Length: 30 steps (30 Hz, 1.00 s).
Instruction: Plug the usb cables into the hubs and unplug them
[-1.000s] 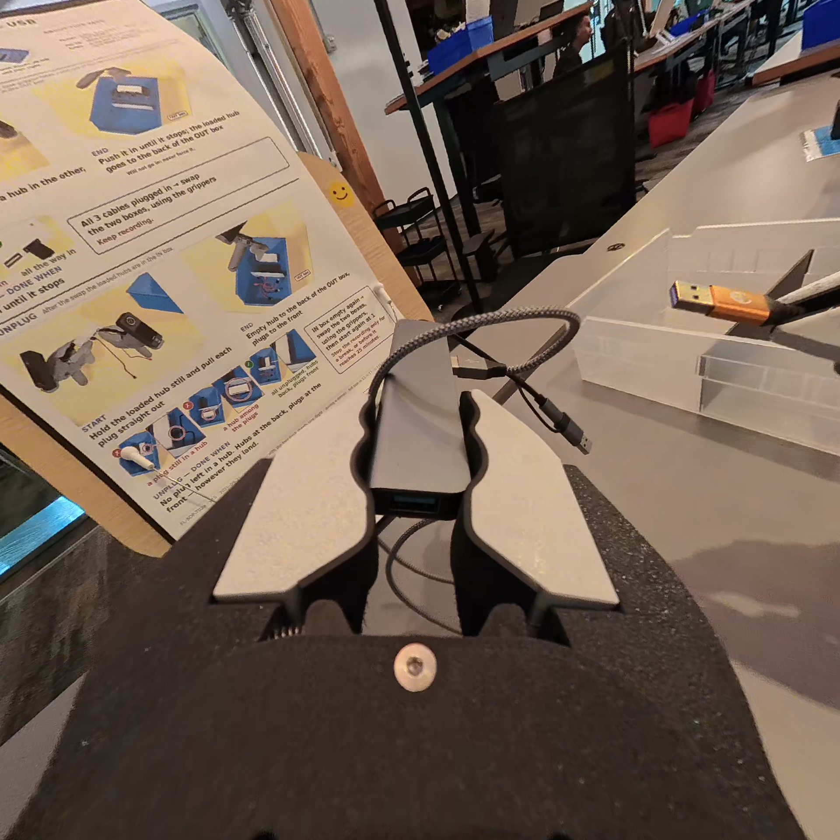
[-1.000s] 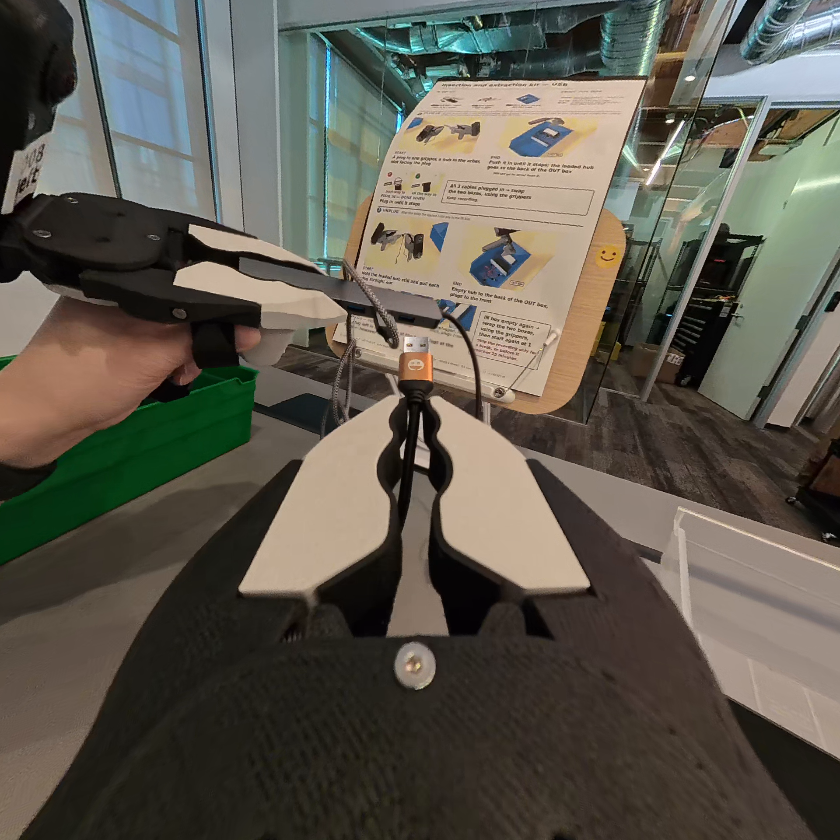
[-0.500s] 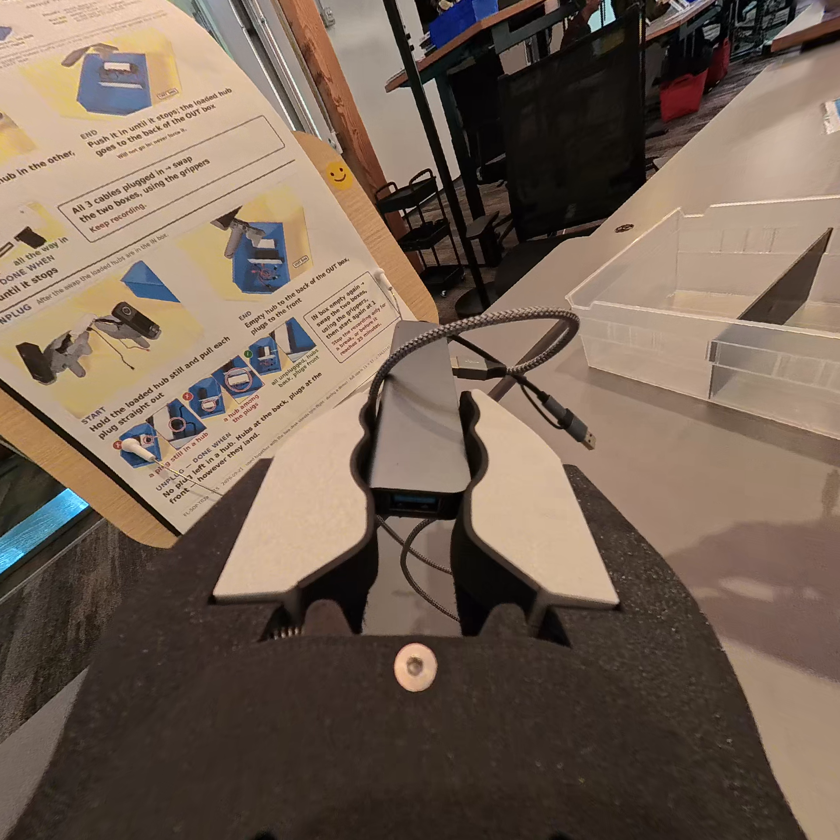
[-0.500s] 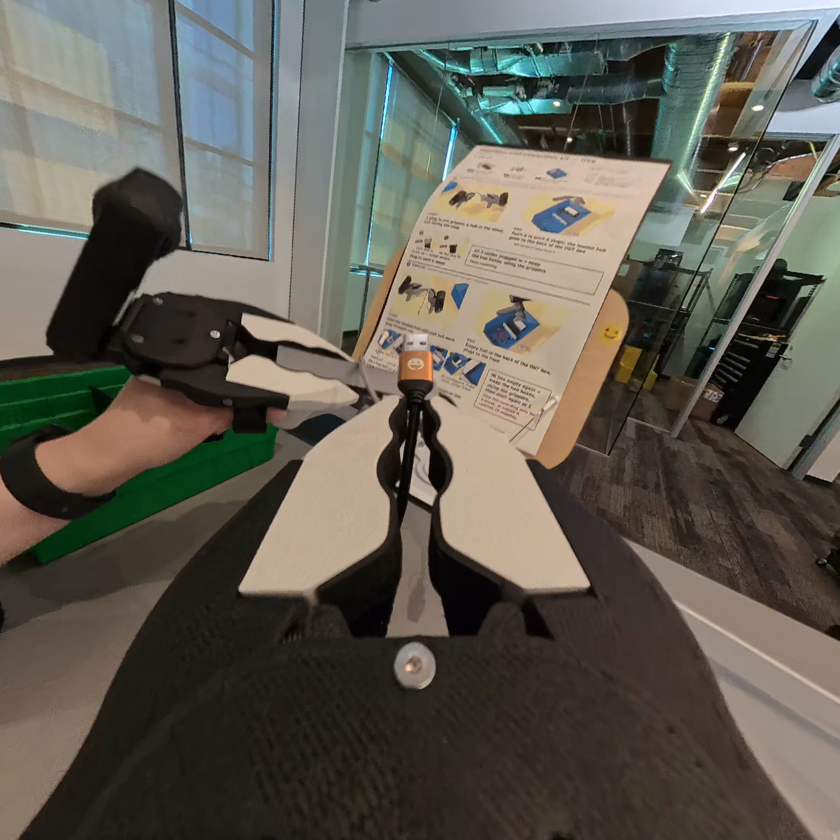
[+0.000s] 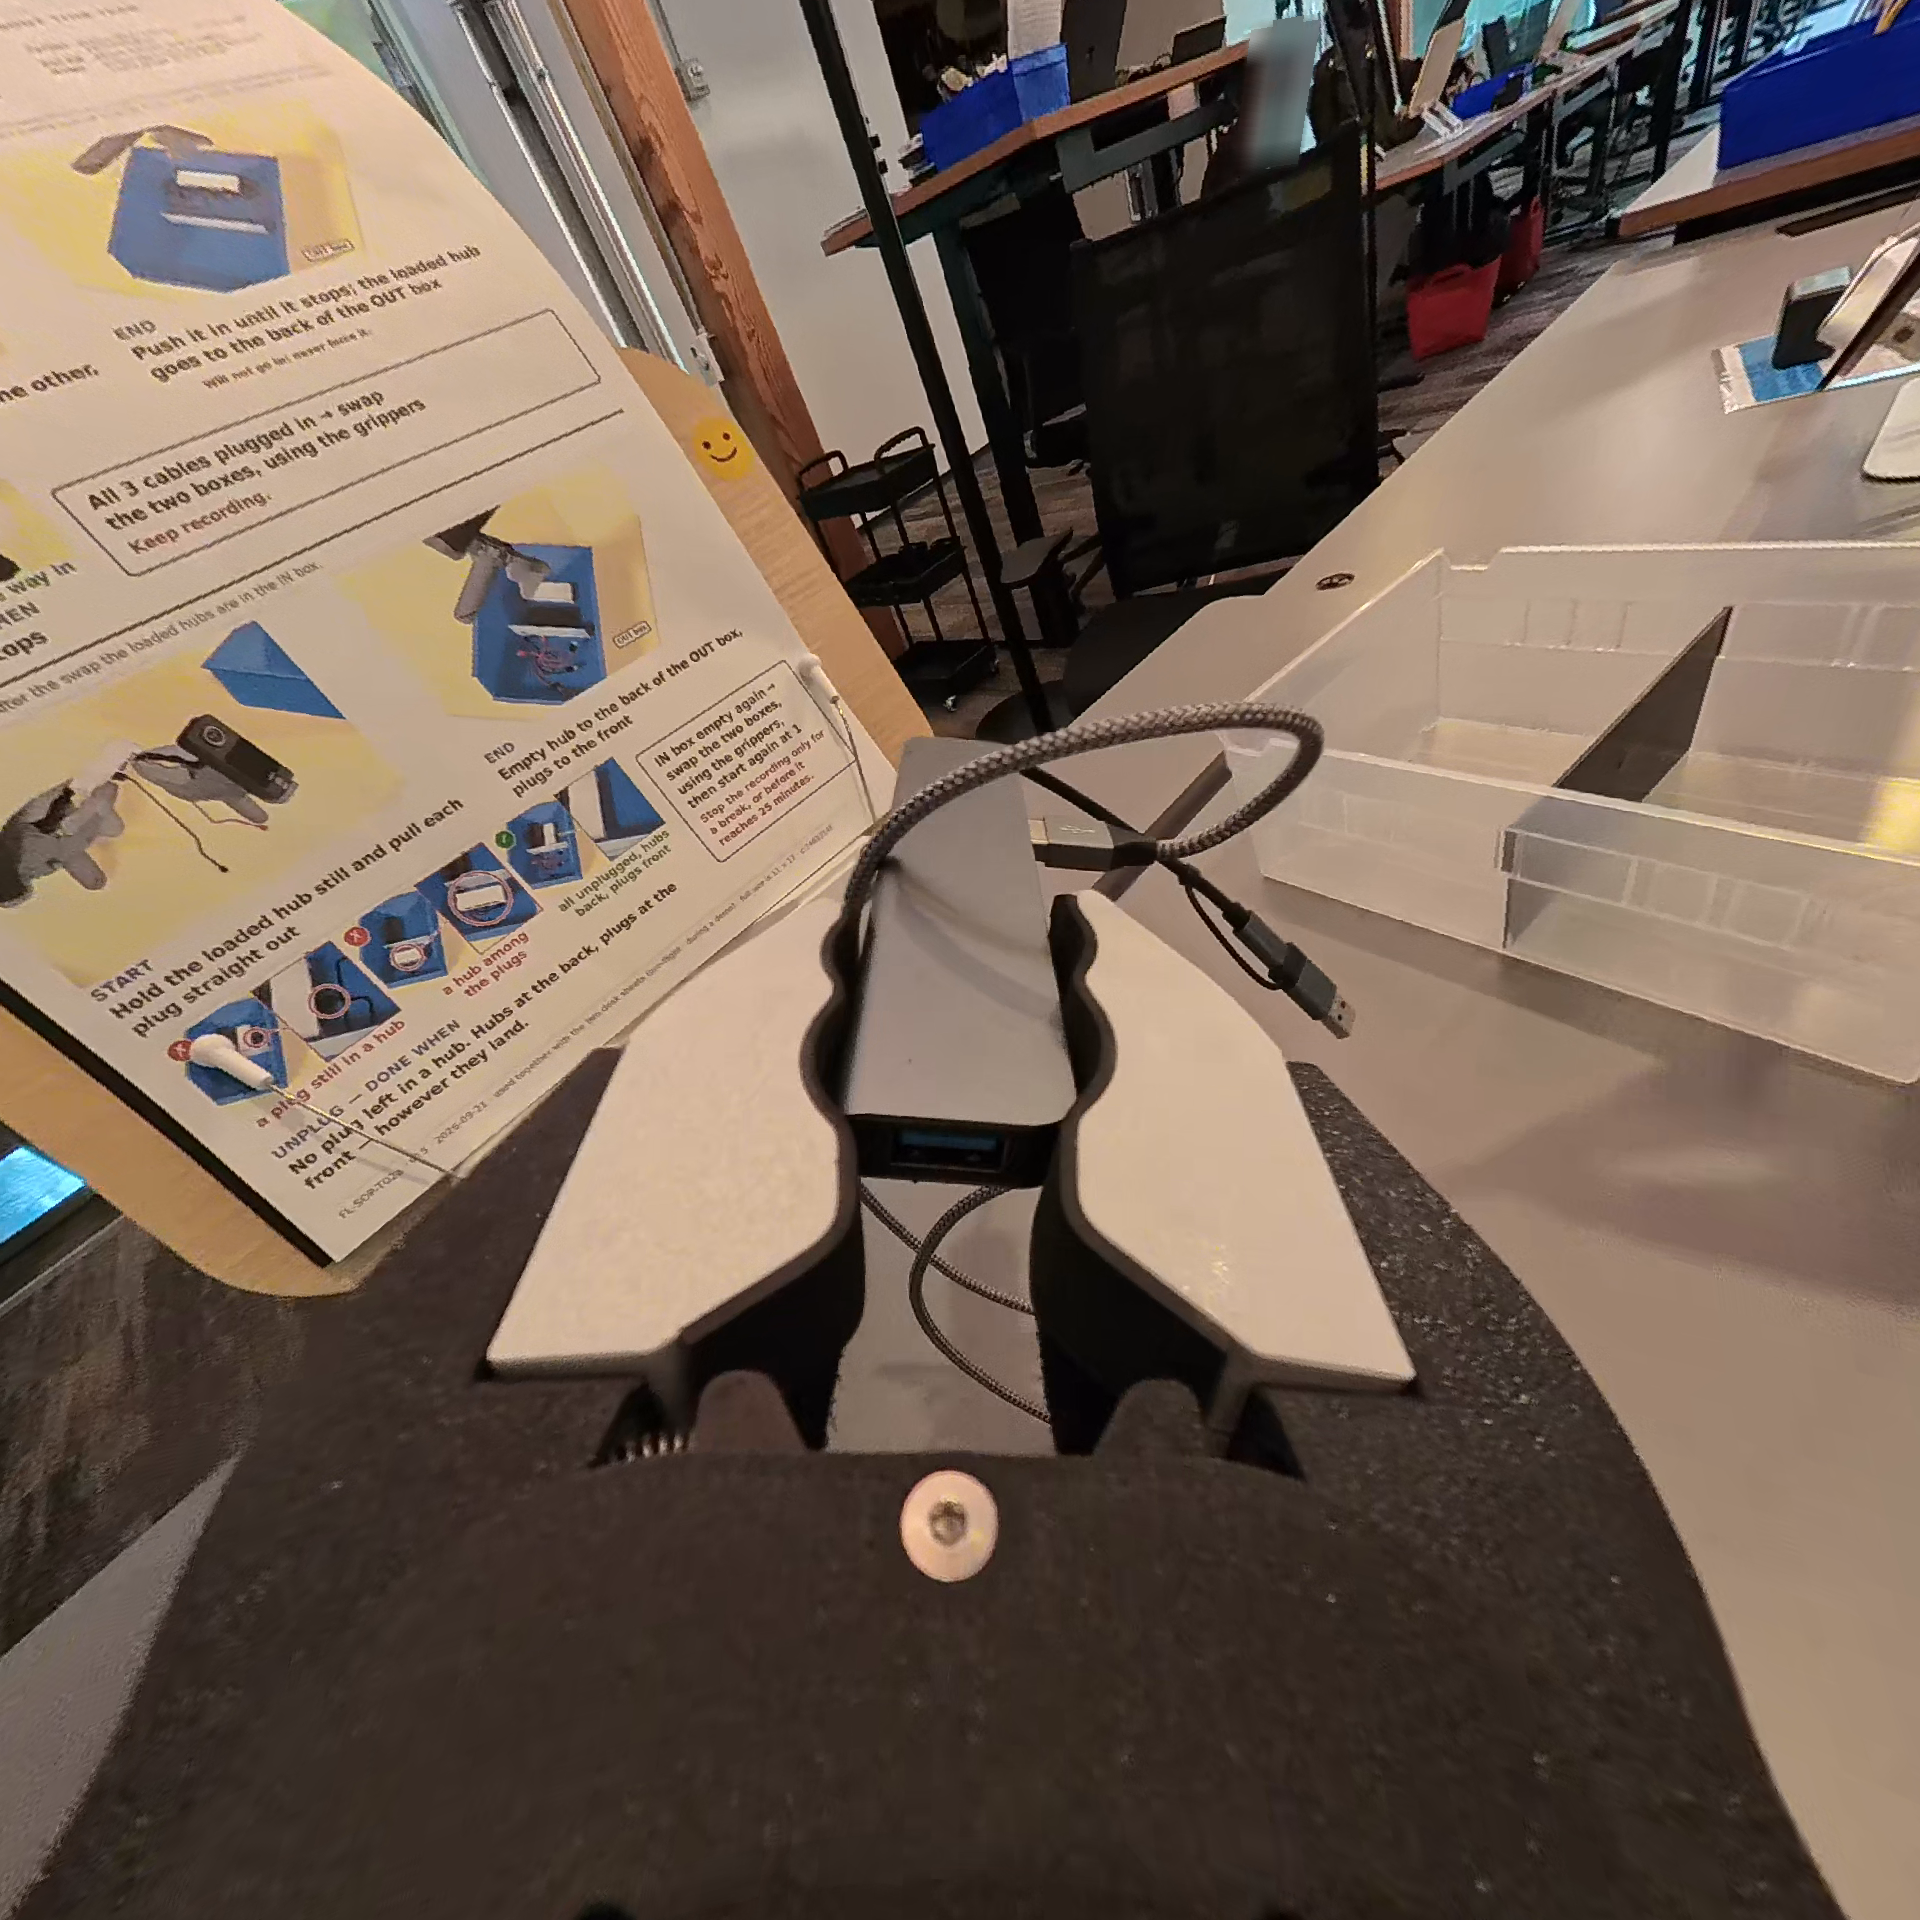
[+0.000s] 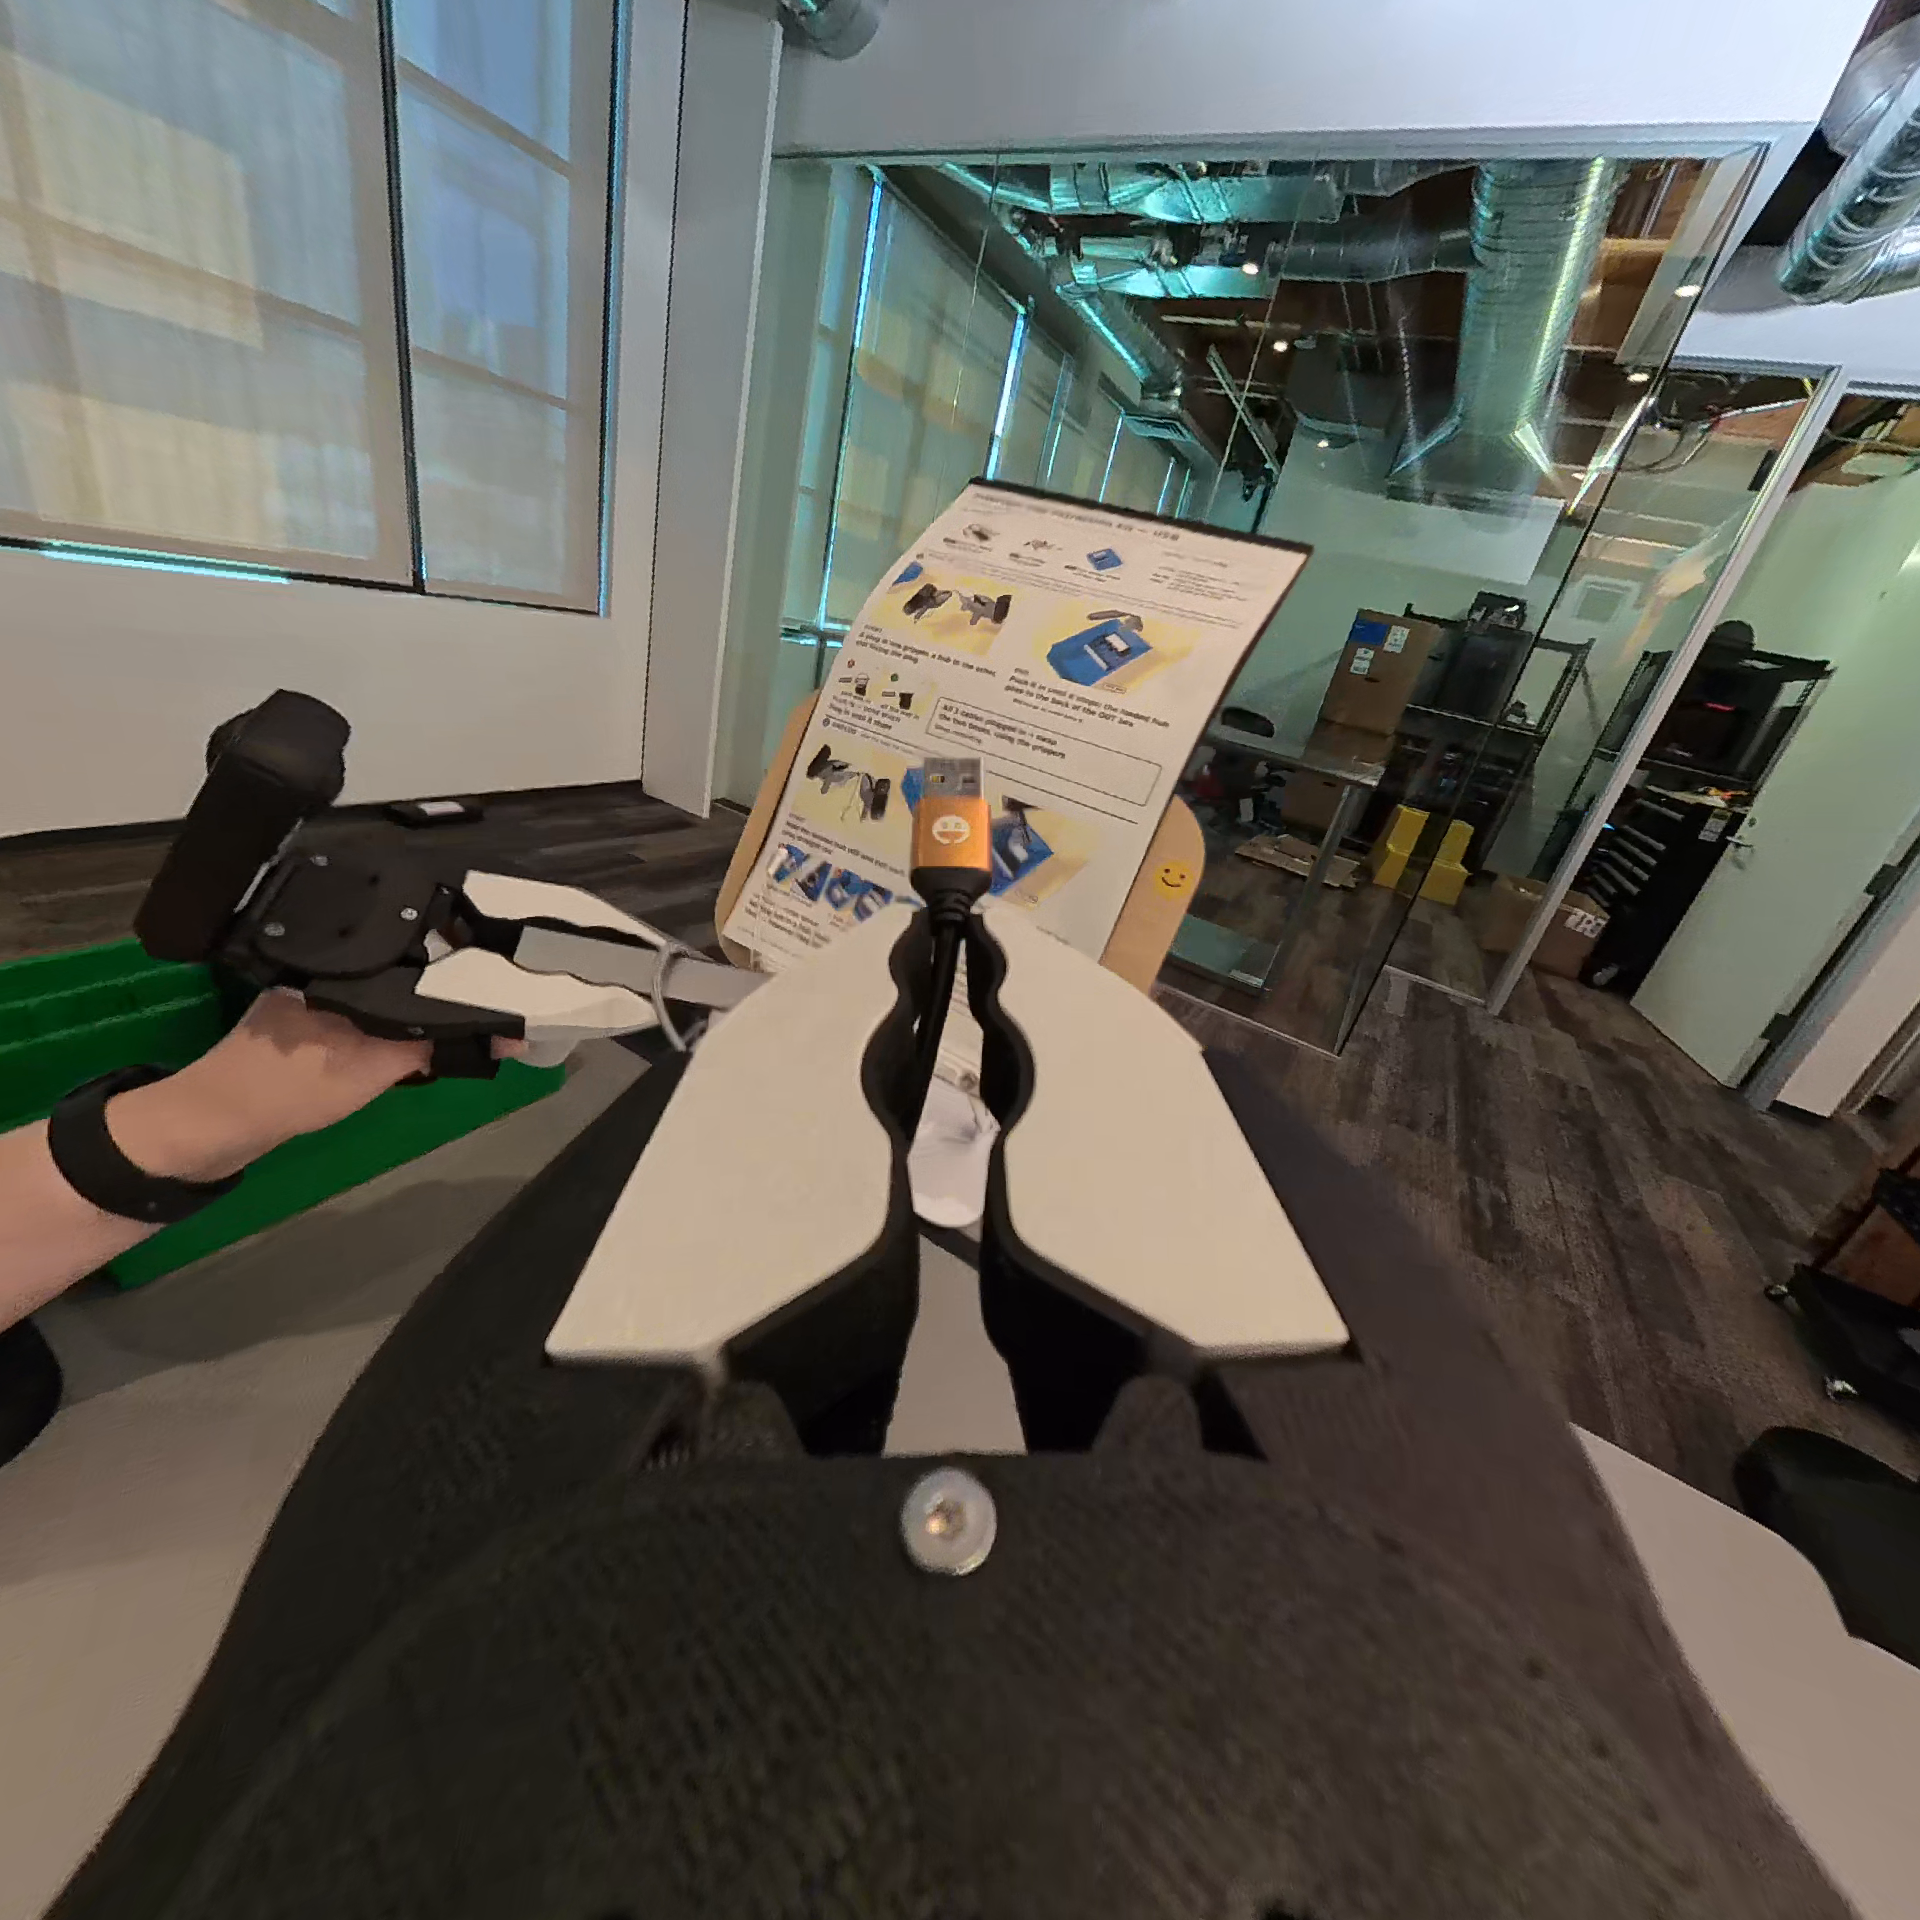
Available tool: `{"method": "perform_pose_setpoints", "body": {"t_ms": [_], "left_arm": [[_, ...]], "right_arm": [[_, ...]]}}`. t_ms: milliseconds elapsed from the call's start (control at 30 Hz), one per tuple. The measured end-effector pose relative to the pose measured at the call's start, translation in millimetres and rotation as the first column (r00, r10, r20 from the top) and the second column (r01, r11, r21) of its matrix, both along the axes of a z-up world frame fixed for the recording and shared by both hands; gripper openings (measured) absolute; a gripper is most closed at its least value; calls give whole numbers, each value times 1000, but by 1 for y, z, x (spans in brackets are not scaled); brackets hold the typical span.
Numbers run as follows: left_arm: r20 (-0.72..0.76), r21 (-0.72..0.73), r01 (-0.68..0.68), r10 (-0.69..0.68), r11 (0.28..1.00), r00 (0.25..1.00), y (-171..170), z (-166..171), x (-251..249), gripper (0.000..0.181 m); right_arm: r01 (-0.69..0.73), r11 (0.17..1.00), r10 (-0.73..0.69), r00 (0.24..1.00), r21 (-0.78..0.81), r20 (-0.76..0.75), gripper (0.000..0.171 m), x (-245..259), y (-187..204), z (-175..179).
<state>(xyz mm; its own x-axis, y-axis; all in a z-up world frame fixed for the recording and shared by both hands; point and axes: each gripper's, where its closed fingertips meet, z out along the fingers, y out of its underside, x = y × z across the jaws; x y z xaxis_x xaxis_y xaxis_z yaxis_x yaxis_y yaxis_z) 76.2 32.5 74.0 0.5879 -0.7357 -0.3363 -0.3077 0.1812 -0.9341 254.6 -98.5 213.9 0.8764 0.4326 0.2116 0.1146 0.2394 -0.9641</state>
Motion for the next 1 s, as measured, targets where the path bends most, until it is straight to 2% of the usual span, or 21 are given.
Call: {"method": "perform_pose_setpoints", "body": {"t_ms": [33, 200, 333, 467, 567, 767, 1000], "left_arm": [[5, -5, 5, -5, 1000, 1000, -1, 0, 0, 35], [7, -7, 16, -16, 1000, 1000, -3, 0, 3, 35], [-2, -12, 29, -29, 1000, 1000, -6, -3, 7, 35], [-4, -11, 33, -33, 999, 999, -7, -2, 8, 35], [8, -20, 38, -38, 999, 999, -7, -1, 7, 35], [24, -42, 61, -60, 997, 998, -9, -2, 10, 35], [13, -57, 86, -86, 995, 996, -14, -7, 18, 36]], "right_arm": [[3, 1000, -2, 1000, -19, 20, 7, 6, -1, -3], [58, 994, -43, 987, -92, 154, 7, 38, 8, -37], [50, 992, -23, 972, -112, 234, 7, 51, 21, -70], [1, 984, 53, 952, -177, 302, 7, 55, 31, -121], [35, 956, 67, 940, -290, 334, 7, 69, 35, -170], [14, 827, 146, 960, -562, 239, 7, 88, 26, -249], [203, 646, 78, 942, -736, 328, 8, 113, 31, -308]]}}
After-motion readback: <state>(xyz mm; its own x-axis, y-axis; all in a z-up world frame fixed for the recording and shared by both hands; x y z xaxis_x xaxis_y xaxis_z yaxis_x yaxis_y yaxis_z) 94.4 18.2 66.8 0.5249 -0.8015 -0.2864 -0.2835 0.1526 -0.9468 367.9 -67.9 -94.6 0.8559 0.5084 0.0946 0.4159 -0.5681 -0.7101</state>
